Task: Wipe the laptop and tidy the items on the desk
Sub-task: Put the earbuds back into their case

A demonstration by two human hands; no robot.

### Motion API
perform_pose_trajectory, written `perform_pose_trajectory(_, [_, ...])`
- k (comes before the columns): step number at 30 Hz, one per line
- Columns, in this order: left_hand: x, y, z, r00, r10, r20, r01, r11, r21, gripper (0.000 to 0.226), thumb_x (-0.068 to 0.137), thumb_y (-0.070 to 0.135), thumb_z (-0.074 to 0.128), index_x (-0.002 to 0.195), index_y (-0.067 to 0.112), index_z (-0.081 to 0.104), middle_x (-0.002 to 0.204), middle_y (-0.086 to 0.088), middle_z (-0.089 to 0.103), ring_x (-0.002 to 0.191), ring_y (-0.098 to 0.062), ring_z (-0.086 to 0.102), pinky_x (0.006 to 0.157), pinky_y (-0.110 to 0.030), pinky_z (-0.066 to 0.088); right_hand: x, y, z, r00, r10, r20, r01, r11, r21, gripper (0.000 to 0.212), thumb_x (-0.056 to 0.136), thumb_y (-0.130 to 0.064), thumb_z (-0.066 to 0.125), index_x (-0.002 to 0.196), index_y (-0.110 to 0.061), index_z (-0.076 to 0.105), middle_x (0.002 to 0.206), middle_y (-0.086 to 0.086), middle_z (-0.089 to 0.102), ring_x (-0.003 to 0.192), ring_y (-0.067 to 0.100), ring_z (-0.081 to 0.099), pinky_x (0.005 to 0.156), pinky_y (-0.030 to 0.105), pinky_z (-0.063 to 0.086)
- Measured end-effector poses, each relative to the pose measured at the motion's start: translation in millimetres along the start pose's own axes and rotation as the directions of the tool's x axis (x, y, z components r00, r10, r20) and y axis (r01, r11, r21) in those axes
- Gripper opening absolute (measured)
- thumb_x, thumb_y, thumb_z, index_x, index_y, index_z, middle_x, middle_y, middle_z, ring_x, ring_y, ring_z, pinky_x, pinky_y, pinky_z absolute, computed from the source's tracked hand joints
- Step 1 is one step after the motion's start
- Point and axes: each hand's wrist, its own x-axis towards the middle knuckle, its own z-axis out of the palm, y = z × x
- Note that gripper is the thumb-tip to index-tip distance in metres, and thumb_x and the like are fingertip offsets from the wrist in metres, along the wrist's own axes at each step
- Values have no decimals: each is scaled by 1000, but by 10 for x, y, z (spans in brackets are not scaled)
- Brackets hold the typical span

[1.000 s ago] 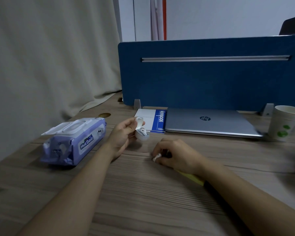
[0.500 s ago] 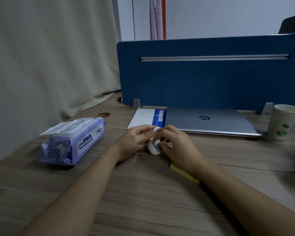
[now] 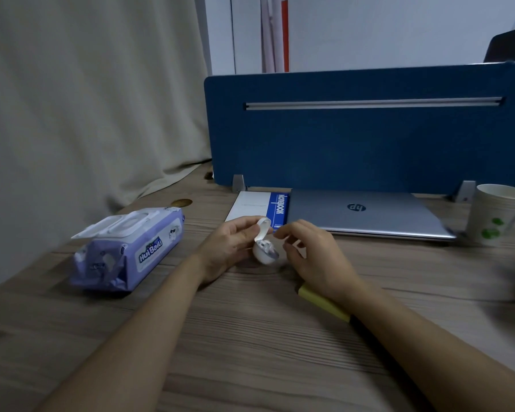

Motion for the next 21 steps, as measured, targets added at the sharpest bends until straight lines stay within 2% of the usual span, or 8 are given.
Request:
perform_pose_trajectory(2, [-12,0,8,1000,5,-5,-5,1000,26,33,97,9,53,130,9,57,129,-17,64,115,-29,64,90,-33,57,-6,5,-3,1000,10,-30,-10,1000,0,22,91,-6,56,107,-19,64,106,-6,63,95,8,58,84,23,48])
perform_pose_trajectory(5, [-24,-15,3,1000,14,-4,-14,992,127,35,93,3,59,128,9,59,125,-15,65,97,-13,69,79,-23,56,-4,36,-12,993,39,-114,-39,999,-2,19,90,-3,54,102,-14,65,101,-3,63,91,10,58,80,29,49])
perform_pose_trajectory(9, [-14,-34,-23,999,47,2,-45,943,329,42,85,-1,69,125,7,62,122,-10,68,112,-18,66,93,-25,53,4,112,-13,984,69,-166,-70,998,-2,18,89,-4,54,98,-15,65,98,-4,63,87,9,56,76,27,48])
perform_pose_trajectory(16, [-4,-54,-4,997,55,61,-79,846,527,44,82,-4,71,124,5,62,118,-3,67,95,6,66,79,-12,50,8,192,23,981,74,-180,-82,996,-38,15,90,-8,55,97,-19,63,96,-6,61,87,6,53,71,19,43])
perform_pose_trajectory(21, [-27,-44,-29,995,69,66,-94,835,543,48,82,-6,71,127,4,59,121,-4,66,96,8,65,78,-11,49,3,168,9,983,59,-175,-73,994,-76,16,89,-9,53,97,-18,63,96,-5,62,87,10,55,73,28,48])
